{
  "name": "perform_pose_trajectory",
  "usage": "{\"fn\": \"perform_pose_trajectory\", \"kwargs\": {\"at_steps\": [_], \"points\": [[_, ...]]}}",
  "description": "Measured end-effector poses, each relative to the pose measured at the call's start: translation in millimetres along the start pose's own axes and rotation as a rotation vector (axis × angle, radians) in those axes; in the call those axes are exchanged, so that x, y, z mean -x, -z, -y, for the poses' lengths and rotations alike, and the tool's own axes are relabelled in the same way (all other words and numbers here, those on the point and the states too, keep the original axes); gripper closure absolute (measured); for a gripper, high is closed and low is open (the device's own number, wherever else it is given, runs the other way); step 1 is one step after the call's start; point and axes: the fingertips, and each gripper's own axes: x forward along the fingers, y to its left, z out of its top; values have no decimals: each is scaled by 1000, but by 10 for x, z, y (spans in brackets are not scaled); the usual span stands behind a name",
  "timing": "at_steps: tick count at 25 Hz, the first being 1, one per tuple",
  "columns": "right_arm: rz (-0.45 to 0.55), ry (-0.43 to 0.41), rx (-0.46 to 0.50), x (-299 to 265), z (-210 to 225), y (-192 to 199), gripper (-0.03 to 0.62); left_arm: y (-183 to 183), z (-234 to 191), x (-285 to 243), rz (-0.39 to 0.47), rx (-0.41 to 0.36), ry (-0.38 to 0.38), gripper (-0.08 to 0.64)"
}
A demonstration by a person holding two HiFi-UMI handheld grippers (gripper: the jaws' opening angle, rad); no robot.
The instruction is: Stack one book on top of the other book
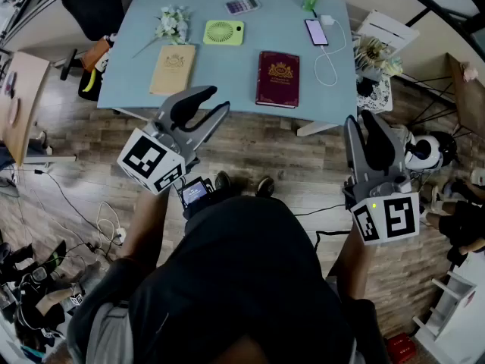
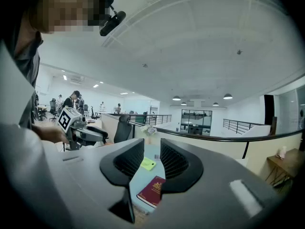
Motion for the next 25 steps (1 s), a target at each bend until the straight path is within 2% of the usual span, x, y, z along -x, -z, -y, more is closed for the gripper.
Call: {"fn": "perform_pose_trajectory", "kwargs": {"at_steps": [16, 25], "points": [[-40, 69, 0, -351, -539, -39, 485, 105, -471, 376, 17, 24, 78, 364], [-55, 110, -55, -485, -770, -19, 483, 180, -703, 521, 36, 51, 106, 364]]}}
